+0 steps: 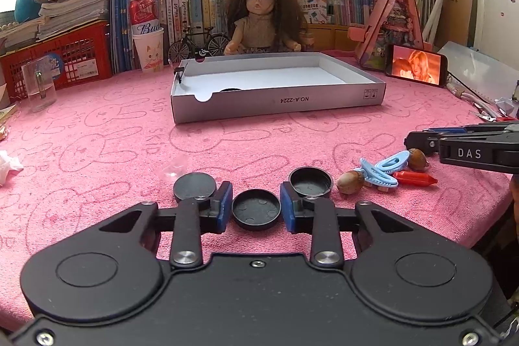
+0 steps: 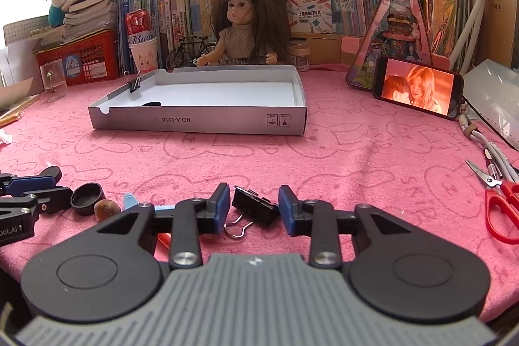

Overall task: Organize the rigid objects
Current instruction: 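Grasp the black lid with the left tool while the right tool grasps the binder clip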

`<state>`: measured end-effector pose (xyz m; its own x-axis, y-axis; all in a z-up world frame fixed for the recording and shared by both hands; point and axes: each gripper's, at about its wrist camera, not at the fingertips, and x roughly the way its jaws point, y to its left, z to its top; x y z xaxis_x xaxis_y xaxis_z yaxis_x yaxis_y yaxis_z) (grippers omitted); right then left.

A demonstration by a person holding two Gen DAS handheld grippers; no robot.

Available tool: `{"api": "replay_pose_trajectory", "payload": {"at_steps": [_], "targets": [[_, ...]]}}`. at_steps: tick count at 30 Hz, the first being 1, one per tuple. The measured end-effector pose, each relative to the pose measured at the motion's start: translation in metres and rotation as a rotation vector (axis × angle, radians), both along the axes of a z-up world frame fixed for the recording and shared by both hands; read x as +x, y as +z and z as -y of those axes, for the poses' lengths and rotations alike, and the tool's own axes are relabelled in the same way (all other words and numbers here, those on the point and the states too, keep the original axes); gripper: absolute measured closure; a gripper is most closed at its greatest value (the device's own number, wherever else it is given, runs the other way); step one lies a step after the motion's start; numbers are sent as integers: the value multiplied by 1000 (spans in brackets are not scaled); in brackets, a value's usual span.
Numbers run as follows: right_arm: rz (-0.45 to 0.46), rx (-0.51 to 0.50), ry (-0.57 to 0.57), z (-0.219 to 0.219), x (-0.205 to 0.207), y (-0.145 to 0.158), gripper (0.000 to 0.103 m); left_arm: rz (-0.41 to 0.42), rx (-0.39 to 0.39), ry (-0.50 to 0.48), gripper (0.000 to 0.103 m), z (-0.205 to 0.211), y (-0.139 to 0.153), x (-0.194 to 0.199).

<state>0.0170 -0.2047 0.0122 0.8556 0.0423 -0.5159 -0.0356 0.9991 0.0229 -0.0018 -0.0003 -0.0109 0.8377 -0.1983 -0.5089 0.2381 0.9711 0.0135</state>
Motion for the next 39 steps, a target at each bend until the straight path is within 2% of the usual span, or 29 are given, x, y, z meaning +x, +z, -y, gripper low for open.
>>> {"api": "replay_pose_trajectory", "payload": {"at_steps": [3,9,11,14,15,16,20,23,26,31,39], "targets": [[-11,-3,6,6,-1,1,81,-3,-8,2,73,-1,0,1],[-18,-35,-7,20,-2,3,82,-5,-11,2,73,-2,1,1],[-24,-31,-19,27,-2,4,74,-7,-15,3,73,-2,1,1],[-24,-41,-27,33,-5,5,71,-9,-28,9,73,-4,2,2],[-25,-49,-32,35,-5,5,62,-9,-33,10,73,-4,2,2],[-27,-57,-40,37,-5,5,59,-8,-35,11,73,-4,2,3],[-40,-65,-124,46,-1,4,59,-11,-34,15,73,-5,2,4],[-48,-27,-161,51,-1,6,59,-10,-32,14,73,-4,2,3],[-43,4,-142,49,-4,8,59,-10,-29,12,73,-3,2,3],[-36,27,-101,35,-9,12,45,-9,-31,14,73,-4,2,3],[-55,40,-88,20,-2,10,39,-8,-36,20,73,-6,2,3]]}}
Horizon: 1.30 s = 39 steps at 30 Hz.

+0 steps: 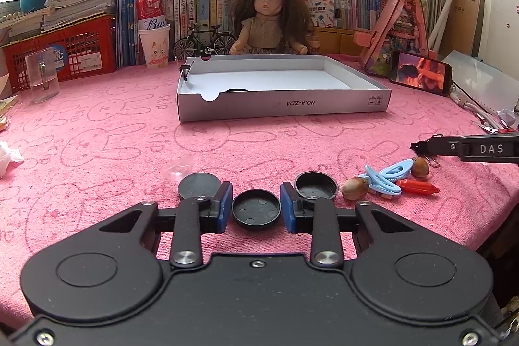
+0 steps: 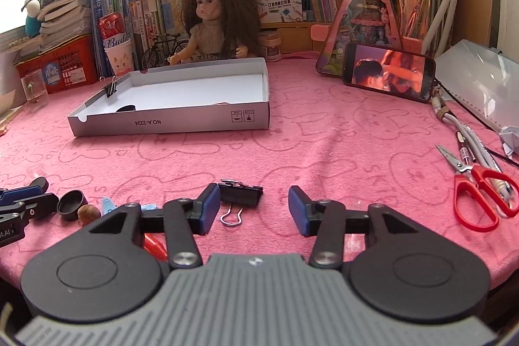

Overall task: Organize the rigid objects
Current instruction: 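Grasp the black lid with the left tool while the right tool grasps the binder clip, then carry the black lid and binder clip over the white tray with both tools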

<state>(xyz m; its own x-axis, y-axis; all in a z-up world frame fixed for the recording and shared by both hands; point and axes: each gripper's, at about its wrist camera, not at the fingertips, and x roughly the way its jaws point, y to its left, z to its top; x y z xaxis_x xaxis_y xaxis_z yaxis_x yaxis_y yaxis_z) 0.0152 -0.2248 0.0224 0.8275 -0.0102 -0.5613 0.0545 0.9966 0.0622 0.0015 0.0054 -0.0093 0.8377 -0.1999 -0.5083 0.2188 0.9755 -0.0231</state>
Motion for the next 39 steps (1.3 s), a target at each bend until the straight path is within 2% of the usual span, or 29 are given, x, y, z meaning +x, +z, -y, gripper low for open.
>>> {"api": "replay_pose_trajectory", "payload": {"at_steps": [7,16,20,23,30,34,36,39], "targets": [[-19,35,-45,-5,11,-8,37,13,5,3,73,1,-1,-2],[-1,42,-95,-13,14,-11,32,15,6,8,71,2,-3,-1],[-1,28,-119,-16,16,-12,32,16,5,8,69,3,-2,-1],[-2,-11,-190,-22,16,-11,32,25,3,13,69,3,-2,-1],[6,-42,-172,-35,12,-14,32,32,9,6,69,5,-4,-1],[8,-28,-173,-32,13,-13,60,39,20,3,70,6,-5,-2],[8,-18,-168,-31,13,-12,66,41,23,4,73,6,-6,-2],[9,-16,-159,-31,13,-12,67,46,26,6,73,6,-6,-4]]}}
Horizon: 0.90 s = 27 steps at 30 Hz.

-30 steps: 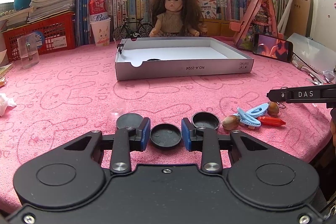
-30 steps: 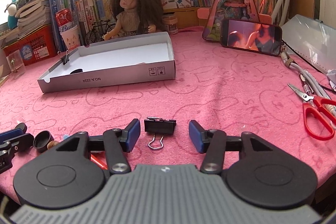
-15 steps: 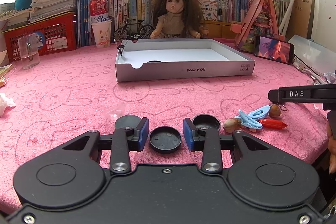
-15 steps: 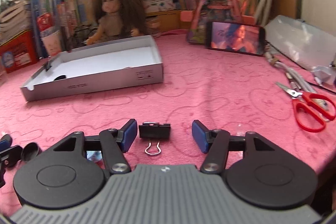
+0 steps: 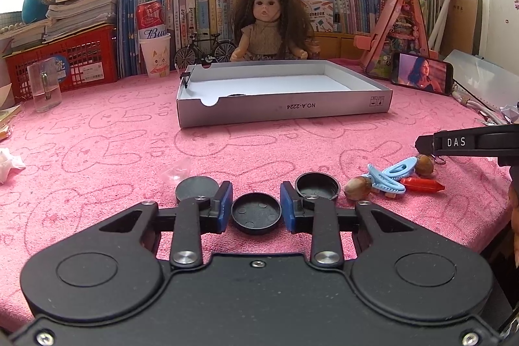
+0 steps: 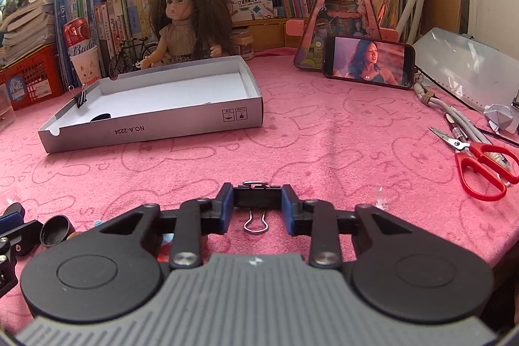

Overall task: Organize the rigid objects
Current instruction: 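Carry the black lid and binder clip over the white tray with both tools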

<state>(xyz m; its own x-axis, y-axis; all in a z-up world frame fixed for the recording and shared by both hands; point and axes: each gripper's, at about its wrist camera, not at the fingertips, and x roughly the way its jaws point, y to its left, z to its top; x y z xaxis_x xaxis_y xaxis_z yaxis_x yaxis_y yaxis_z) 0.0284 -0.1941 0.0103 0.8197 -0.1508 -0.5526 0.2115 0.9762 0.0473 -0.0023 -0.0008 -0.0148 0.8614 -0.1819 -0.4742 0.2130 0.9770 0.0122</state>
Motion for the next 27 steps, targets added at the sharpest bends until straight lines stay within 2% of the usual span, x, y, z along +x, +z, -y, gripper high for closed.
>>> {"api": "replay_pose_trajectory", "payload": {"at_steps": [9,22,27], "targets": [[35,2,23,4,2,9,67,22,-15,5,73,-2,18,6],[96,35,48,18,18,30,67,32,-98,24,73,-2,55,52],[107,43,73,22,30,38,67,36,-105,16,73,-1,65,73]]}}
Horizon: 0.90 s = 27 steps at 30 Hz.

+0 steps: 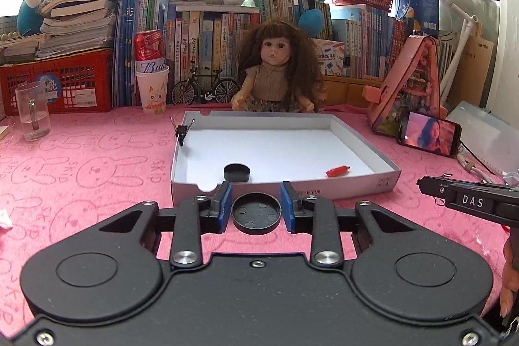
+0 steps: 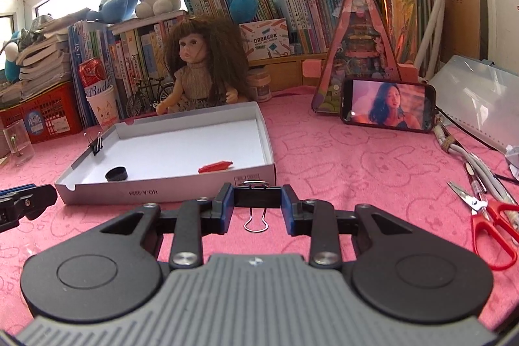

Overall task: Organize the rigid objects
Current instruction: 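Carry the black lid and binder clip over the white tray with both tools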

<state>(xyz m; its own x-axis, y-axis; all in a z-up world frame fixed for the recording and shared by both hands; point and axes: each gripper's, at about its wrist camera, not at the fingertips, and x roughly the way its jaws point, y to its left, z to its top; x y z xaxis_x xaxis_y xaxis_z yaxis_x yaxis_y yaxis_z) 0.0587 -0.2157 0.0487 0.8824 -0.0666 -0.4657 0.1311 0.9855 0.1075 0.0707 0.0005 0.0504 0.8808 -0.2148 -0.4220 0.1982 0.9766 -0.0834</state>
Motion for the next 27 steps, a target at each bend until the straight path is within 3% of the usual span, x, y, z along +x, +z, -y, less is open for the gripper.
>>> {"api": "replay_pose_trajectory", "payload": {"at_steps": [10,15,20,27], "targets": [[3,35,75,3,40,14,67,39,-43,-30,73,-3,19,54],[-2,78,131,5,70,16,67,18,-56,-28,73,-4,28,96],[-36,99,150,4,108,6,67,-57,-72,15,73,-2,16,143],[-105,122,140,-1,144,-13,67,-116,-18,47,73,7,-13,178]]}}
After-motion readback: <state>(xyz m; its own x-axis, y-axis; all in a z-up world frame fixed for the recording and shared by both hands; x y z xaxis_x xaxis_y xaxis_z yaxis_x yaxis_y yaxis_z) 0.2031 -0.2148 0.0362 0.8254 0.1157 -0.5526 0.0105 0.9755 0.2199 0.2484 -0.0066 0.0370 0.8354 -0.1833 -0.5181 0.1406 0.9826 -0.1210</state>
